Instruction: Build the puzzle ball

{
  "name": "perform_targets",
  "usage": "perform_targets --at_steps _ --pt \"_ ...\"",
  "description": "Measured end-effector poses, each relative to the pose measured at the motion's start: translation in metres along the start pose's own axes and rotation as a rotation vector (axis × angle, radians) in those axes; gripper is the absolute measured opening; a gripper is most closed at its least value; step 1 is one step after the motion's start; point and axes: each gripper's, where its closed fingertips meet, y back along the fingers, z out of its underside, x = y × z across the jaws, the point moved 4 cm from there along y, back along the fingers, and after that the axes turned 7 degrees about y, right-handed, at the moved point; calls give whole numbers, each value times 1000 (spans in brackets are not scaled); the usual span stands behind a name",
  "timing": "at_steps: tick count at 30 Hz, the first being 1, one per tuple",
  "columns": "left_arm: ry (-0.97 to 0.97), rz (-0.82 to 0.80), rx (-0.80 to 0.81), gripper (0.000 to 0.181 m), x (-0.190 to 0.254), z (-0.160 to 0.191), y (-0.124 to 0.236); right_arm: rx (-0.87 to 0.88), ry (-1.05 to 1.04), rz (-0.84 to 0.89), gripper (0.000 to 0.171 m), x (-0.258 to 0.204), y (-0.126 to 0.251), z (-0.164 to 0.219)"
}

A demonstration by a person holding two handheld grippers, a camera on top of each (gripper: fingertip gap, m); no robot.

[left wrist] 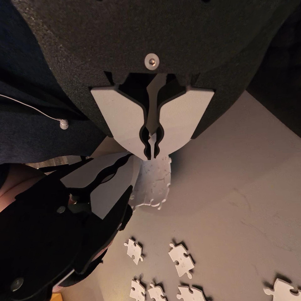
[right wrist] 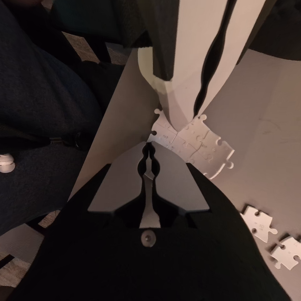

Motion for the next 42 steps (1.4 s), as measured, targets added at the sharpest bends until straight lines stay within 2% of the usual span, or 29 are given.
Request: perform_targets --at_steps 7,16,21,33,36,40,42 --pt "-31 73 58 3 20 -6 16 -53 45 40 1 -2 -1 -1" --pt "-73 -41 230 3 25 -16 74 -77 49 55 1 -2 -1 -1" --pt "-60 -87 281 3 19 -14 93 -94 8 25 1 0 -2 -2" --pt "-65 -87 280 3 20 -13 93 -125 44 51 2 -1 -3 -3" --pt "-56 -76 268 3 18 -12 88 -78 101 77 2 -1 0 -2" --pt "-30 -54 232 3 12 -9 77 45 36 98 1 6 19 -3" --pt "-14 -32 211 3 9 -8 70 49 17 110 1 9 26 3"
